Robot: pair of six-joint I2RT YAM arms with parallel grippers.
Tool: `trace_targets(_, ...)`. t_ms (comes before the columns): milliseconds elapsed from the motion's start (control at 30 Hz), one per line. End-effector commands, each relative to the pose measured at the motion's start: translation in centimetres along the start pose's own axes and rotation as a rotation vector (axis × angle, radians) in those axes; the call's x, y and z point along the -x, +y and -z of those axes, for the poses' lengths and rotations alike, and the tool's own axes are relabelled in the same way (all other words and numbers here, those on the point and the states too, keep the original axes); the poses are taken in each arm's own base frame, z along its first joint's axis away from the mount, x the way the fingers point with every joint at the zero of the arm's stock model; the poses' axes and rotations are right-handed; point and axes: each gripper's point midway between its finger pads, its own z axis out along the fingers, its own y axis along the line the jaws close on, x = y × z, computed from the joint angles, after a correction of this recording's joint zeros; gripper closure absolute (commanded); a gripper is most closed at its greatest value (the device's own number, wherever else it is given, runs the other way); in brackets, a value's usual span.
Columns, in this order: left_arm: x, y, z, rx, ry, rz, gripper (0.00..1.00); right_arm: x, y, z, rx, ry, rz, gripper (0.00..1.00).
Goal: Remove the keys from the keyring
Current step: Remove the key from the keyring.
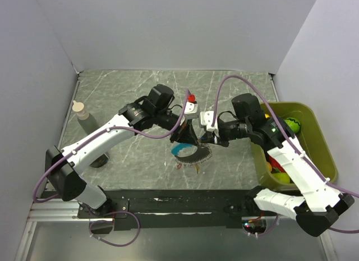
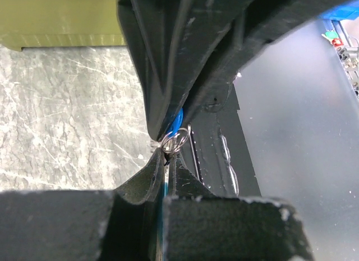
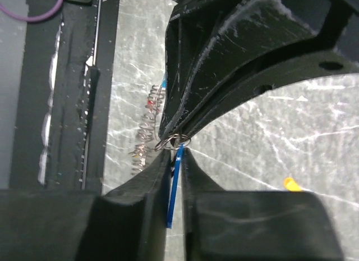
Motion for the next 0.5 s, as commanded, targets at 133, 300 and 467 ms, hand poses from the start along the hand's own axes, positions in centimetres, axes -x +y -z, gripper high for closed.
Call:
trace_targets(133, 3.1, -2.1, 0.3, -0.074, -0.087, -0.109, 0.96, 1.2, -2.7, 0.0, -0.128, -0.04, 0.063, 1.0)
trace_targets(300, 3.0, -2.0, 0.2, -0.077, -0.083, -0.102, 0.94, 2.4, -3.8, 1.6, -0.227, -0.047, 0.095, 1.0)
trace_targets(467, 3.0, -2.0, 0.1, -0.078, -0.084, -0.101, 0.96, 2.5, -4.8, 3.1, -0.335, -0.039, 0.139, 1.0)
